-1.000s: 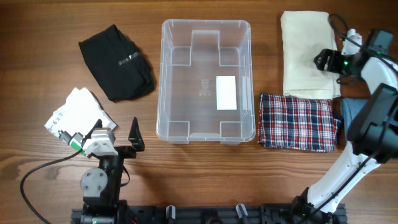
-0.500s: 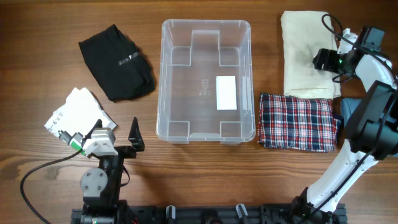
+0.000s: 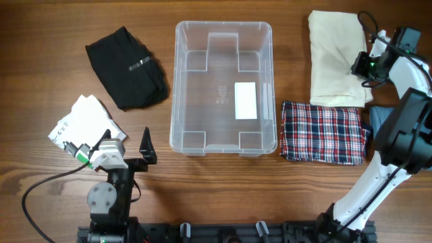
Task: Pack container
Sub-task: 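Reach the right gripper to the folded cream cloth and grasp its edge, then lift the cream cloth with the right gripper and lower it into the bin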
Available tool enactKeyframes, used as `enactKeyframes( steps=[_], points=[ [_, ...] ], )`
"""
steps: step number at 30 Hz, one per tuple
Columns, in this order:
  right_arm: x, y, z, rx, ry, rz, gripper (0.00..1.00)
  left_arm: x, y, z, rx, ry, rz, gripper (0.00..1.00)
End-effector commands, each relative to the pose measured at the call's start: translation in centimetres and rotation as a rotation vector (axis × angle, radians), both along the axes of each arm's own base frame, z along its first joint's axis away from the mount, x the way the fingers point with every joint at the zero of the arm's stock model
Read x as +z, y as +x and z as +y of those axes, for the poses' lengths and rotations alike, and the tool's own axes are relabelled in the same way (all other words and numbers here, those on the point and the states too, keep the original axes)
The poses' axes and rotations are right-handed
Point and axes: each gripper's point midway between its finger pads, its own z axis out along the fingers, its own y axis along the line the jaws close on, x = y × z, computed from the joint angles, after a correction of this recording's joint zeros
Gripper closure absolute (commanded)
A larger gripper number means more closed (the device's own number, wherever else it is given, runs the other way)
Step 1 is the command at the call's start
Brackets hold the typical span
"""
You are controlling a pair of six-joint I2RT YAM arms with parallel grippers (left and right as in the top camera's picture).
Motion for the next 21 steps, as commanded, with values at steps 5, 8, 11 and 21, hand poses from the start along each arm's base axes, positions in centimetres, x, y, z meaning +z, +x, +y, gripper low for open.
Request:
enactKeyframes(
  steps=[5, 8, 11, 21],
  points=[
    [16.0, 1.7, 2.1, -0.04, 0.14, -0.339, 0.96, -0.1, 0.0, -0.1, -0.008, 0.022, -0.004, 0.0],
    [20.7, 0.6, 4.2, -0.027, 0.214, -0.409, 0.96, -0.1, 0.0, -0.1, -0.008, 0.022, -0.004, 0.0],
    [24.1, -0.9, 6.0, -0.022, 0.238, -0.441, 0.96, -0.1, 0.0, -0.1, -0.008, 0.022, -0.004, 0.0],
    [34.6, -8.1, 21.0, 0.32, 0.333, -0.563, 0.96, -0.1, 0.0, -0.1, -0.008, 0.022, -0.004, 0.0]
  ],
)
